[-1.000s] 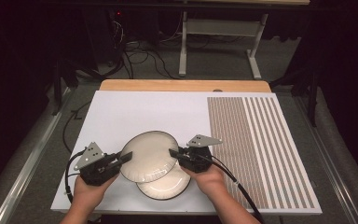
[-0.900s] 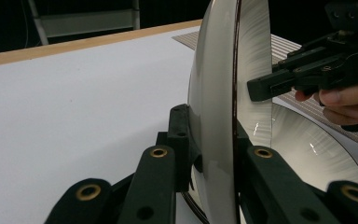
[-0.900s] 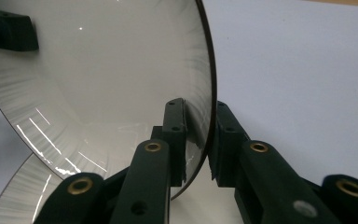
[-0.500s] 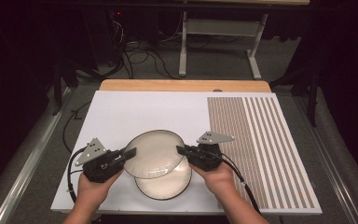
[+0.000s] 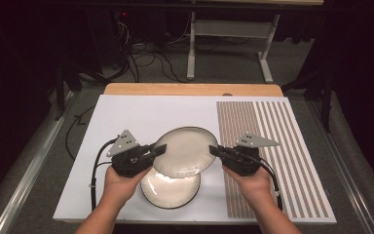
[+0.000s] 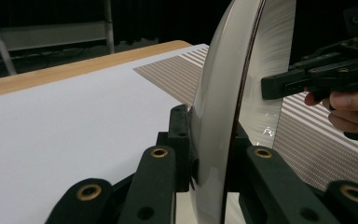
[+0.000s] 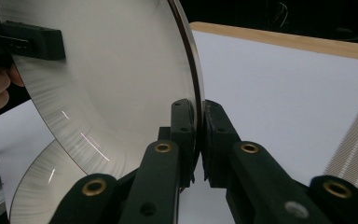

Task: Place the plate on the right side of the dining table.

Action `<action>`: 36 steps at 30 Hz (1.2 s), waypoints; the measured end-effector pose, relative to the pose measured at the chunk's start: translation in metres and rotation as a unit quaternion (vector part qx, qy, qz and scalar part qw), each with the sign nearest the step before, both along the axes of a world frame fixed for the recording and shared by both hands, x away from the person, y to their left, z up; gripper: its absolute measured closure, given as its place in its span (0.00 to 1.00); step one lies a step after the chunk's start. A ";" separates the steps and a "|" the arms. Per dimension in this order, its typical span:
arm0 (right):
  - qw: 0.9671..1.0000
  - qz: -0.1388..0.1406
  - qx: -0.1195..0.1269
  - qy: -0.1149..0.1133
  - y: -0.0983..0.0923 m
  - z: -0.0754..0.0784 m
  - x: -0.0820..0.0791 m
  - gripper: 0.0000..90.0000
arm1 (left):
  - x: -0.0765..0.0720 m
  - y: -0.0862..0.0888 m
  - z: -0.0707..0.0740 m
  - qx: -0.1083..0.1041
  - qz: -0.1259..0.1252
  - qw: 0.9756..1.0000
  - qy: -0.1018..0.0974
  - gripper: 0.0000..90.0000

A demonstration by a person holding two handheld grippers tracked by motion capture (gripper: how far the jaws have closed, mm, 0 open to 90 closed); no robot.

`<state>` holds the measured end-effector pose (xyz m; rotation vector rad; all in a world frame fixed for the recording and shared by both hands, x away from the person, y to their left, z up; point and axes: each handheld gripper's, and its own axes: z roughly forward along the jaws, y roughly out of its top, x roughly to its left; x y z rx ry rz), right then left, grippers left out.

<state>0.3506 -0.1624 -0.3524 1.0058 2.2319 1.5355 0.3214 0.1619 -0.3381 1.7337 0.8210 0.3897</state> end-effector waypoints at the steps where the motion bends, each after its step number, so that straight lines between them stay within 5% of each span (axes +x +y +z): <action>1: 1.000 -0.004 0.001 0.000 -0.004 0.000 0.000 0.97 | 0.003 -0.005 0.000 0.001 -0.003 1.000 0.001 0.88; 22: 0.997 -0.077 -0.001 -0.002 -0.097 0.007 -0.004 0.97 | 0.041 -0.097 0.006 0.011 -0.056 0.998 0.013 0.88; 36: 0.993 -0.115 0.004 0.000 -0.142 0.002 -0.006 0.97 | 0.061 -0.146 0.000 0.013 -0.081 0.996 0.031 0.87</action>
